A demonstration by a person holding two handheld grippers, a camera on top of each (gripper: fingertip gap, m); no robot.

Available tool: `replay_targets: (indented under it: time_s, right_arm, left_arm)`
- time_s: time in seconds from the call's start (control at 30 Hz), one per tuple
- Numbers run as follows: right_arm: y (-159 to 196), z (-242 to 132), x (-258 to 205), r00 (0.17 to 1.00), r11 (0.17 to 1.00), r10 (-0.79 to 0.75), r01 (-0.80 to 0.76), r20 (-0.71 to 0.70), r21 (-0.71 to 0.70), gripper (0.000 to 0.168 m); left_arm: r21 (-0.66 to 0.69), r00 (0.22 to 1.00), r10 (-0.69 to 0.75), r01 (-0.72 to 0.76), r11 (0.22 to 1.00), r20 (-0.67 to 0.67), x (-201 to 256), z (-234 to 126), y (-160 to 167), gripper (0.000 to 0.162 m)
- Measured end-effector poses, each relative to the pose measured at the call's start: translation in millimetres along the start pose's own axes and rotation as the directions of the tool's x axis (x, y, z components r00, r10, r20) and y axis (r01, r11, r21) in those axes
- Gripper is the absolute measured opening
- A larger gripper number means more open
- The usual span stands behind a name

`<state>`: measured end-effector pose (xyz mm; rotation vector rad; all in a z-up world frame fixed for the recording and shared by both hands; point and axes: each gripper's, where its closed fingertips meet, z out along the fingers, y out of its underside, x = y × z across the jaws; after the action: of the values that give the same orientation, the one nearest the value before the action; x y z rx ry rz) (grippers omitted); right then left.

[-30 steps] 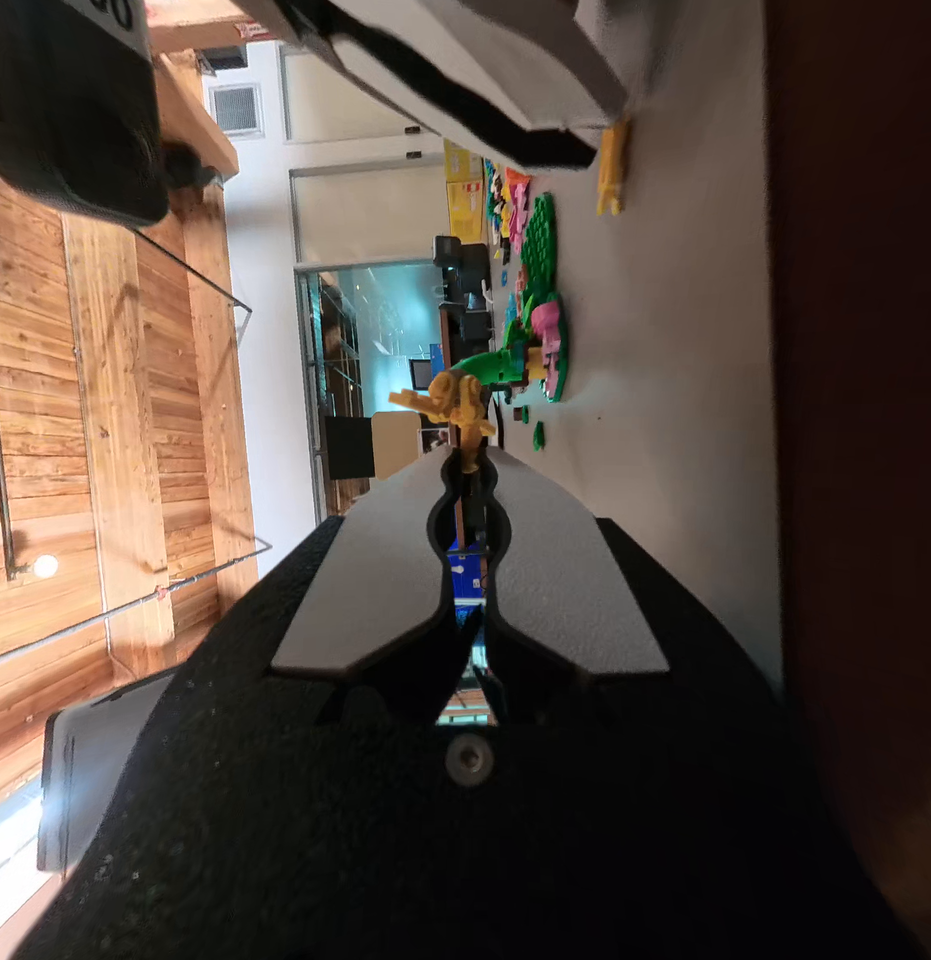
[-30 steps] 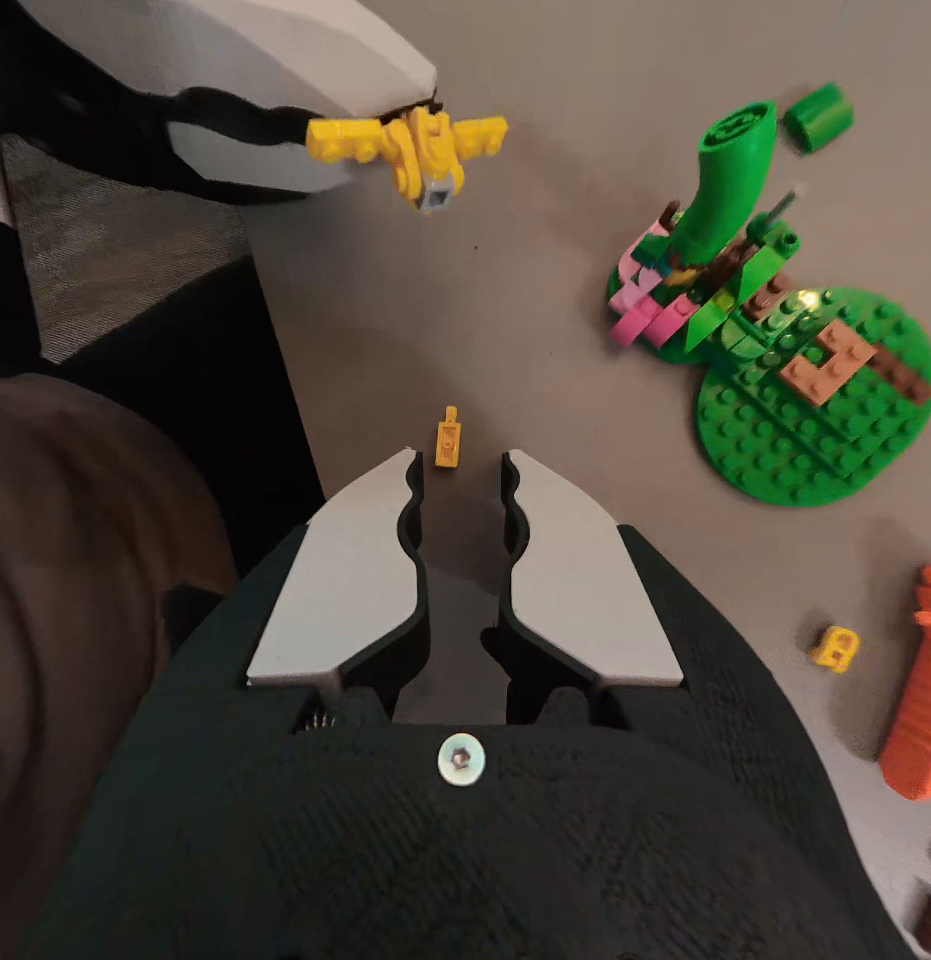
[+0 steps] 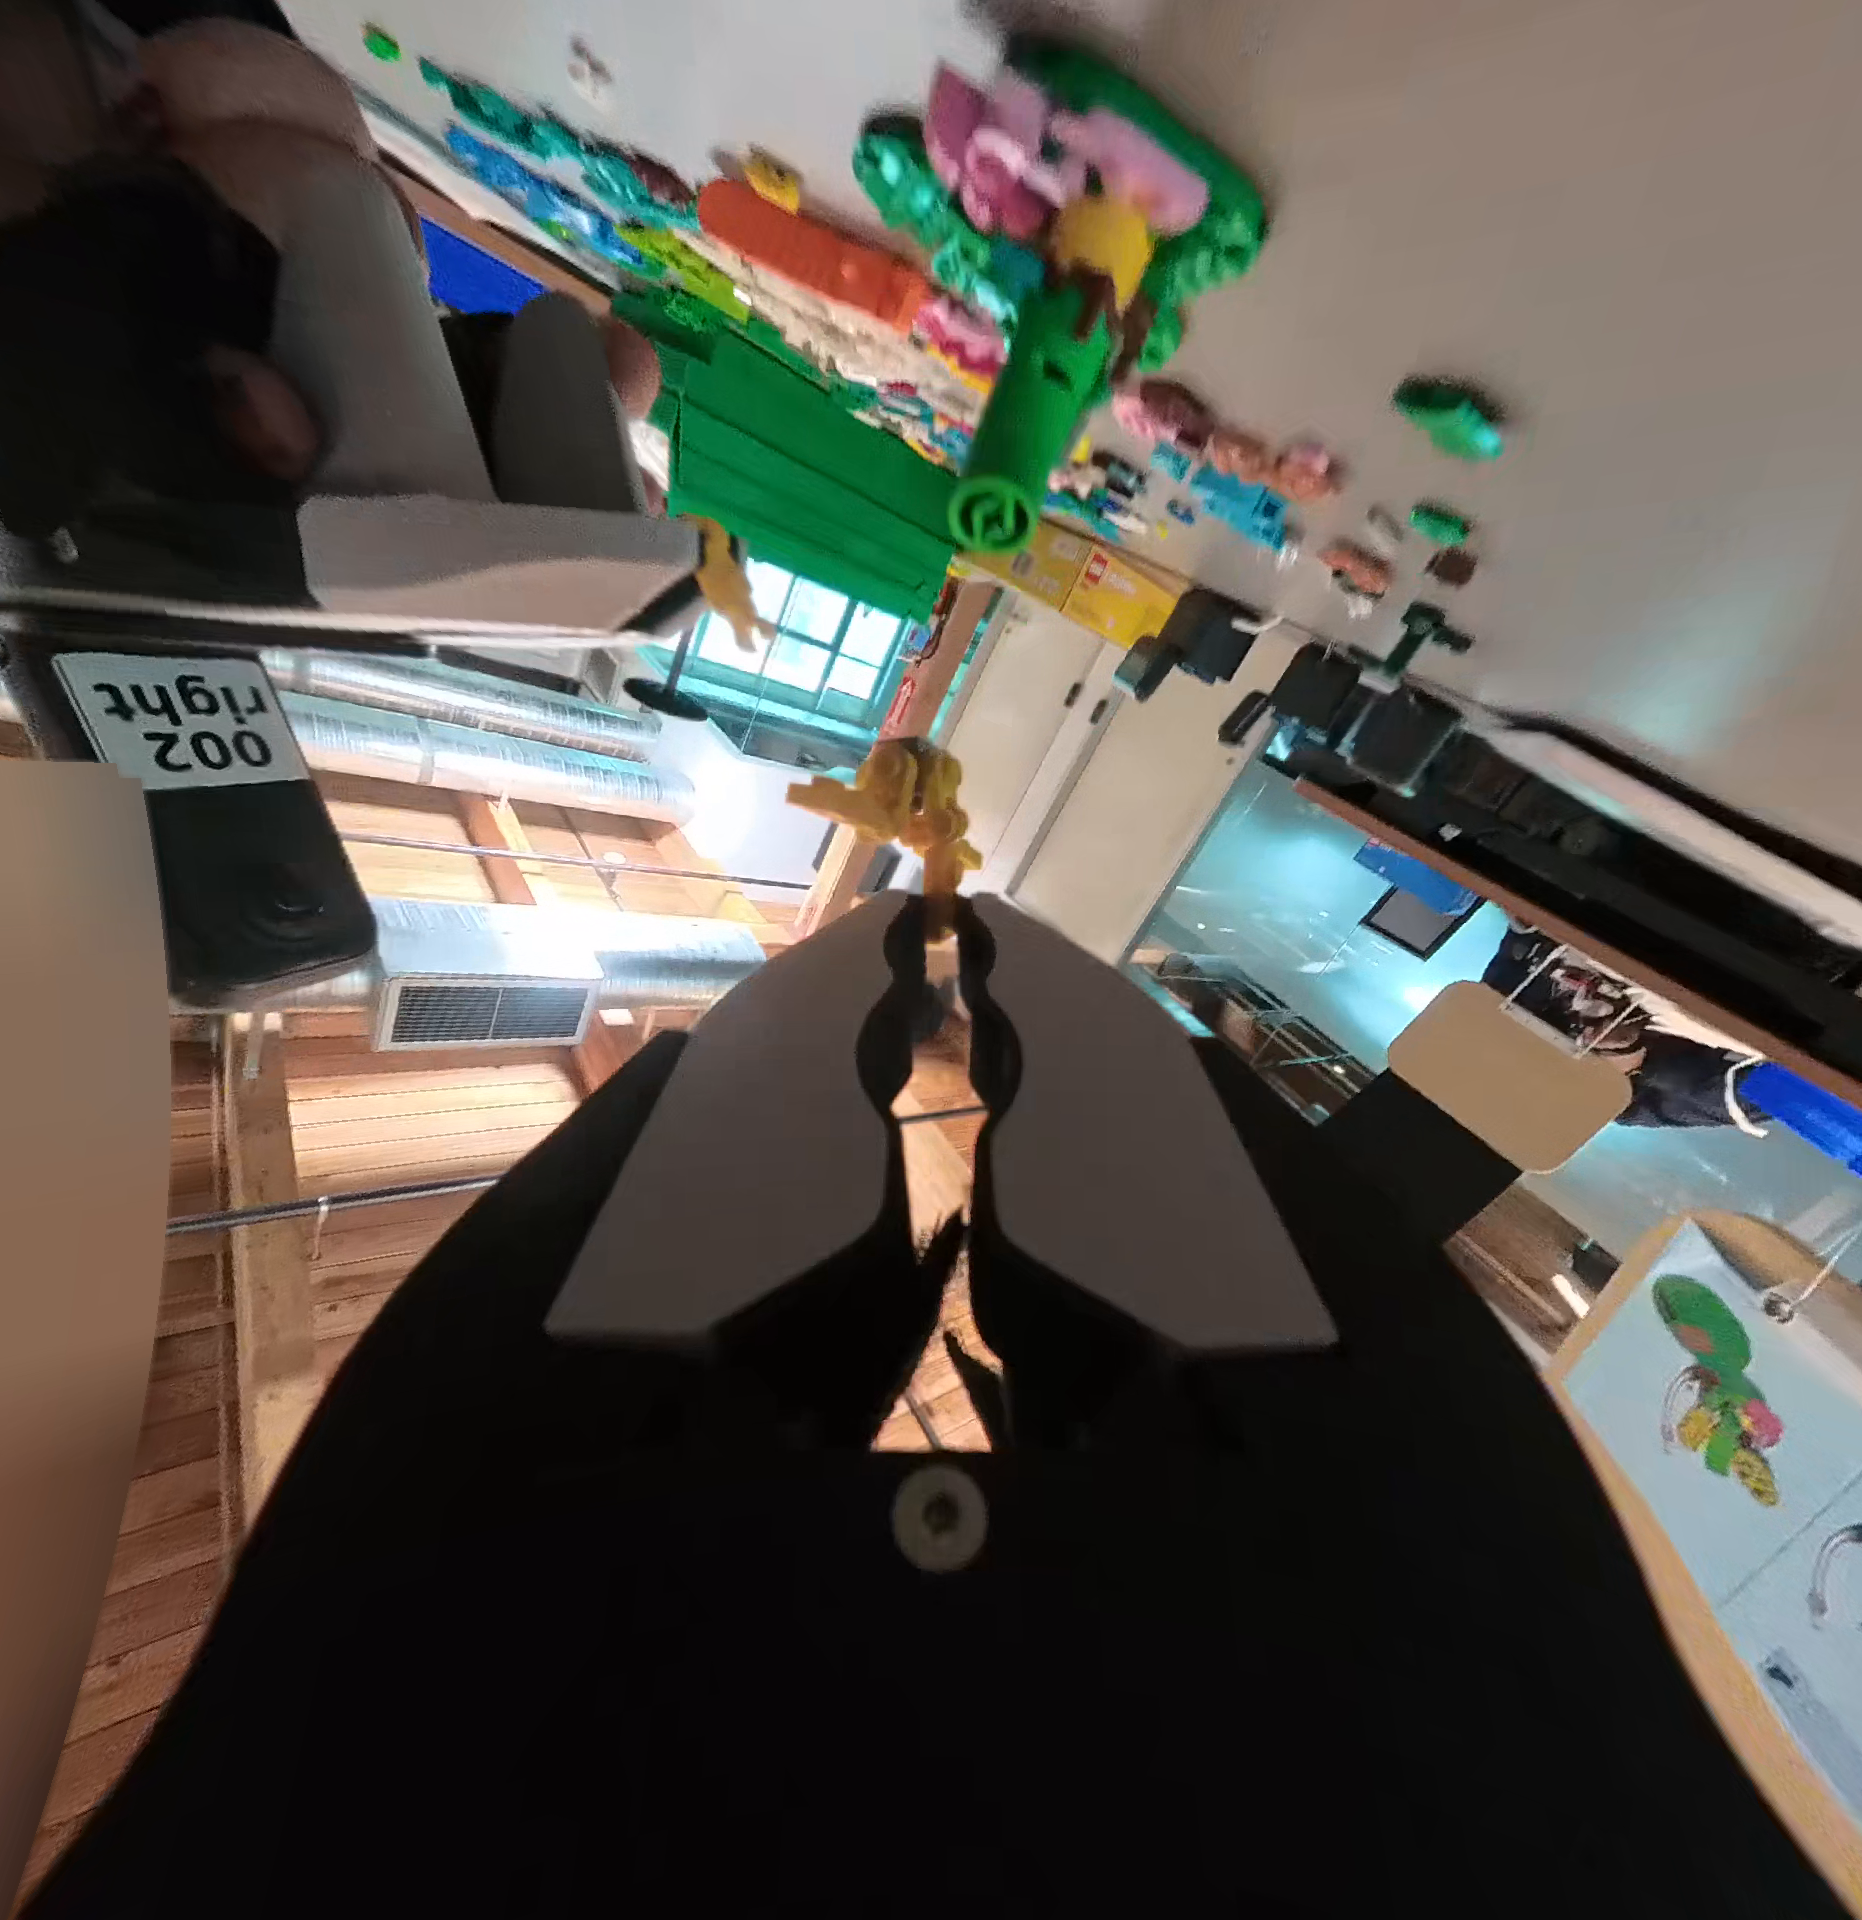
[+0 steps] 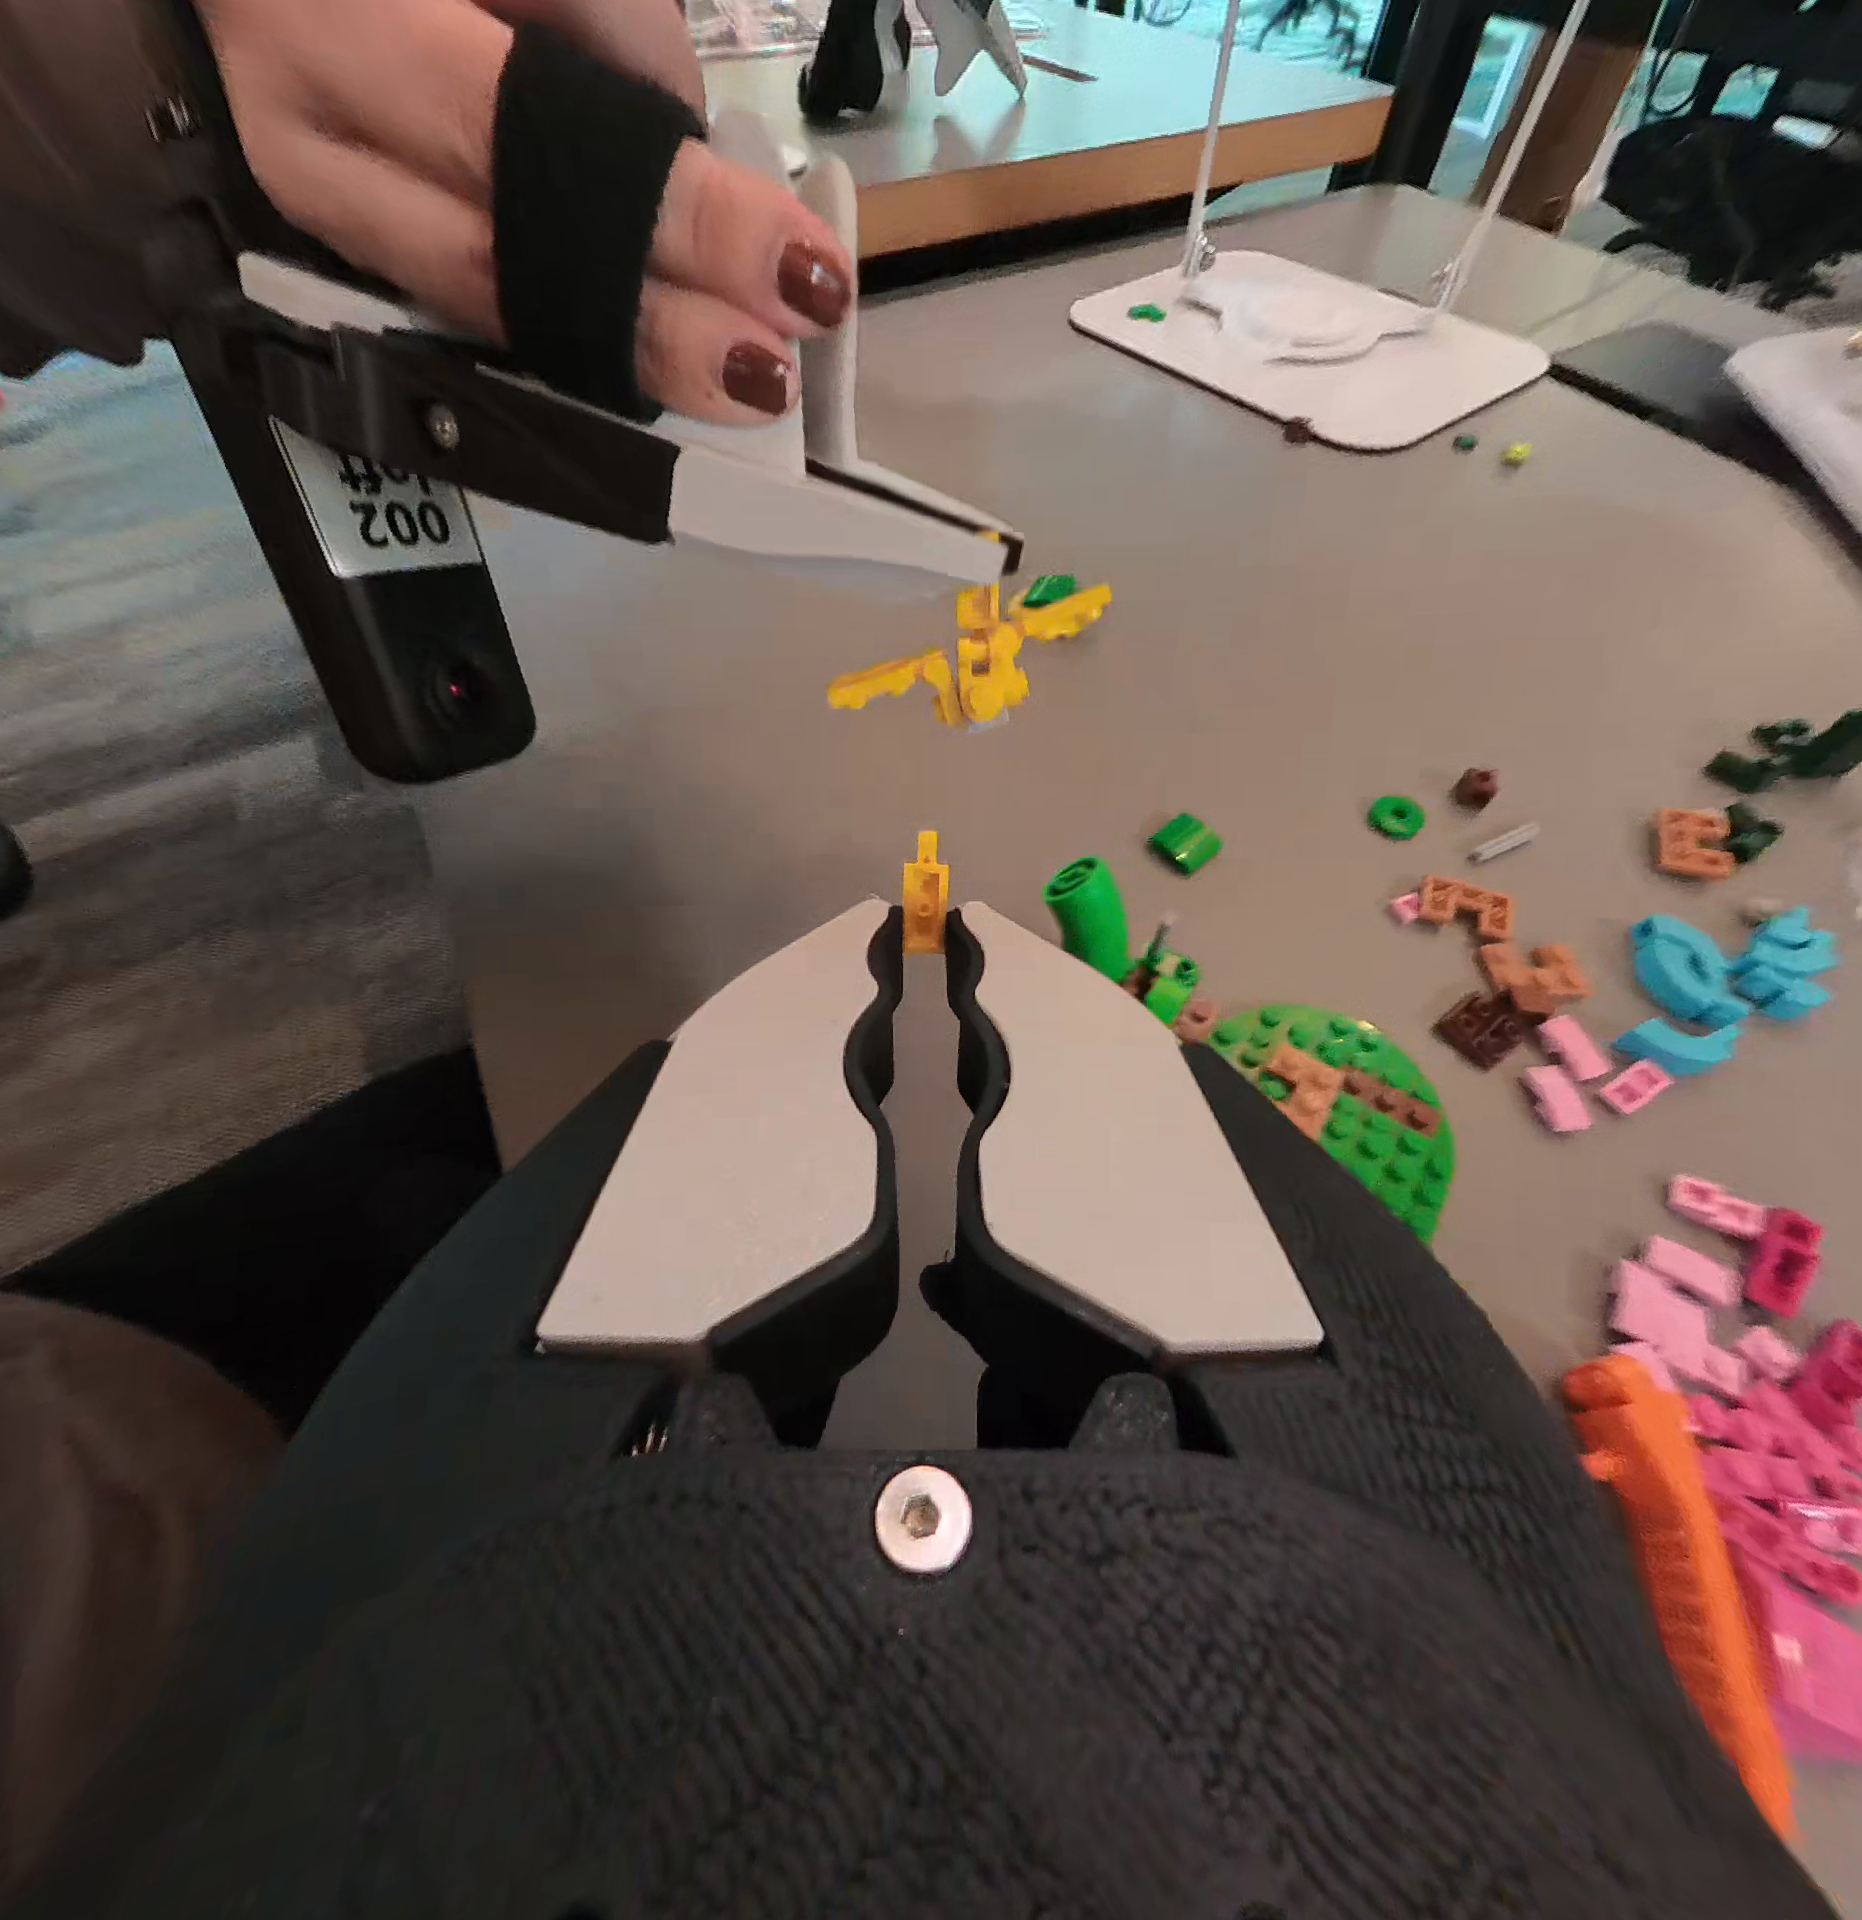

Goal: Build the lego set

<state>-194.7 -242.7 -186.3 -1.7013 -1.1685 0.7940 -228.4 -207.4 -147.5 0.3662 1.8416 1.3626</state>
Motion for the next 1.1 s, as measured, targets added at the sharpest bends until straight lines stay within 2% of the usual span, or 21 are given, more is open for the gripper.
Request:
replay_targets:
  time_s: [0.13,0.27,0.43,0.5,0.53,0.63,0.67,0.7,0.87,0.93,1.03,1.1]
  right_arm:
    - [-27.0,-8.7,22.2,0.989,0.990,-0.139,0.139,-0.057,-0.015,0.005]
    - [-69.4,-21.6,51.2,0.911,0.927,-0.375,0.374,-0.172,-0.044,0.006]
    - [-104.3,-28.3,69.7,0.768,0.795,-0.604,0.596,-0.212,-0.109,0.006]
    - [-114.0,-34.5,79.6,0.652,0.695,-0.717,0.699,-0.248,-0.168,0.006]
    - [-118.1,-38.3,81.3,0.551,0.599,-0.797,0.776,-0.248,-0.199,0.006]
    - [-137.0,-53.1,87.3,0.077,0.184,-0.953,0.914,-0.292,-0.361,0.006]
    - [-143.7,-56.6,84.6,-0.069,0.058,-0.952,0.915,-0.297,-0.398,0.006]
    - [-149.8,-58.9,79.8,-0.179,-0.038,-0.934,0.909,-0.309,-0.414,0.005]
    - [-159.2,-59.0,59.4,-0.516,-0.346,-0.800,0.814,-0.307,-0.466,0.006]
    - [-158.0,-57.0,61.1,-0.567,-0.388,-0.777,0.772,-0.273,-0.503,0.006]
    - [-156.0,-54.8,54.9,-0.551,-0.379,-0.789,0.785,-0.272,-0.491,0.006]
    - [-153.4,-53.1,56.7,-0.511,-0.346,-0.826,0.792,-0.238,-0.503,0.006]
  left_arm:
    - [-0.059,0.999,-0.009,0.007,0.998,-0.032,9.5,5.6,37.6,0.006]
    - [-0.200,0.973,-0.219,0.202,0.959,-0.069,8.0,15.9,84.9,0.005]
    - [-0.201,0.963,-0.270,0.266,0.943,0.007,-13.2,39.3,83.5,0.005]
    - [-0.206,0.953,-0.302,0.295,0.933,-0.002,-10.7,47.3,83.5,0.005]
    - [-0.212,0.939,-0.344,0.333,0.919,-0.015,-7.5,49.7,85.4,0.006]
    - [-0.272,0.909,-0.415,0.408,0.872,0.032,-9.9,47.9,102.3,0.005]
    - [-0.272,0.888,-0.455,0.455,0.848,0.066,-13.9,46.2,106.0,0.005]
    - [-0.232,0.868,-0.490,0.494,0.838,0.081,-19.4,46.4,103.7,0.006]
    - [-0.113,0.803,-0.584,0.595,0.796,0.114,-30.0,36.2,93.9,0.005]
    - [-0.115,0.799,-0.586,0.600,0.792,0.131,-30.1,31.2,97.6,0.005]
    - [-0.137,0.808,-0.568,0.587,0.798,0.155,-30.6,26.3,104.9,0.006]
    - [-0.177,0.843,-0.504,0.534,0.827,0.188,-31.5,25.0,109.8,0.006]
